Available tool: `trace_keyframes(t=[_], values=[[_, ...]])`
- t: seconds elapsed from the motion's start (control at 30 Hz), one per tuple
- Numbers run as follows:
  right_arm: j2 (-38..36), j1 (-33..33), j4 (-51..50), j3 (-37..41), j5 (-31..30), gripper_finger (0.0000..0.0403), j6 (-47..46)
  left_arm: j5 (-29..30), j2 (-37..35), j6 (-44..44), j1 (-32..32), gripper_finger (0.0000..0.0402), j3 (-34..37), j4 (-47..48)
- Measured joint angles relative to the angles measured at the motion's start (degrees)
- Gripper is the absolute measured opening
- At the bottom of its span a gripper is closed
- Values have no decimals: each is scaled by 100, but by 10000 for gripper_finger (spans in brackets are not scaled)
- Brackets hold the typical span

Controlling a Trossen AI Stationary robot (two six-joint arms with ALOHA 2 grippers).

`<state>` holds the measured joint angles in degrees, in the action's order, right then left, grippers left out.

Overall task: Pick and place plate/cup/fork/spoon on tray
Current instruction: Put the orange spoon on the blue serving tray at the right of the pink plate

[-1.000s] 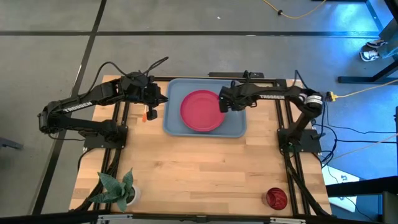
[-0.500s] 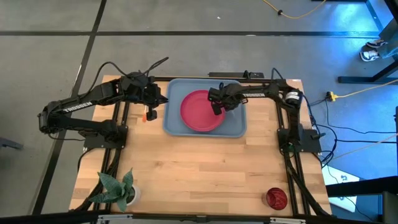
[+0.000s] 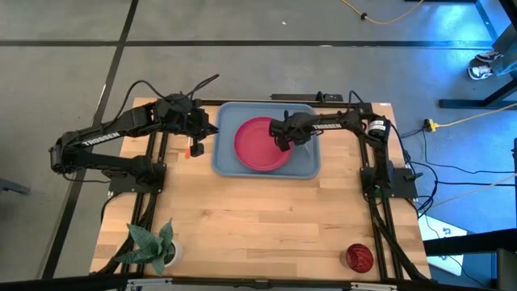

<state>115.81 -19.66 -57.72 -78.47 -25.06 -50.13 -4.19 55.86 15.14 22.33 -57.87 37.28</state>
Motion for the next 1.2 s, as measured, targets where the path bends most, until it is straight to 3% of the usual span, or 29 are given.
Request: trace_keyframes(t=[0.5,1.2], values=[[0,98,150,80,-606,0,471,0,0,46,0,30,0,2],[387,151,240,-3,-414,0,600,2,0,48,-2,30,0,2]])
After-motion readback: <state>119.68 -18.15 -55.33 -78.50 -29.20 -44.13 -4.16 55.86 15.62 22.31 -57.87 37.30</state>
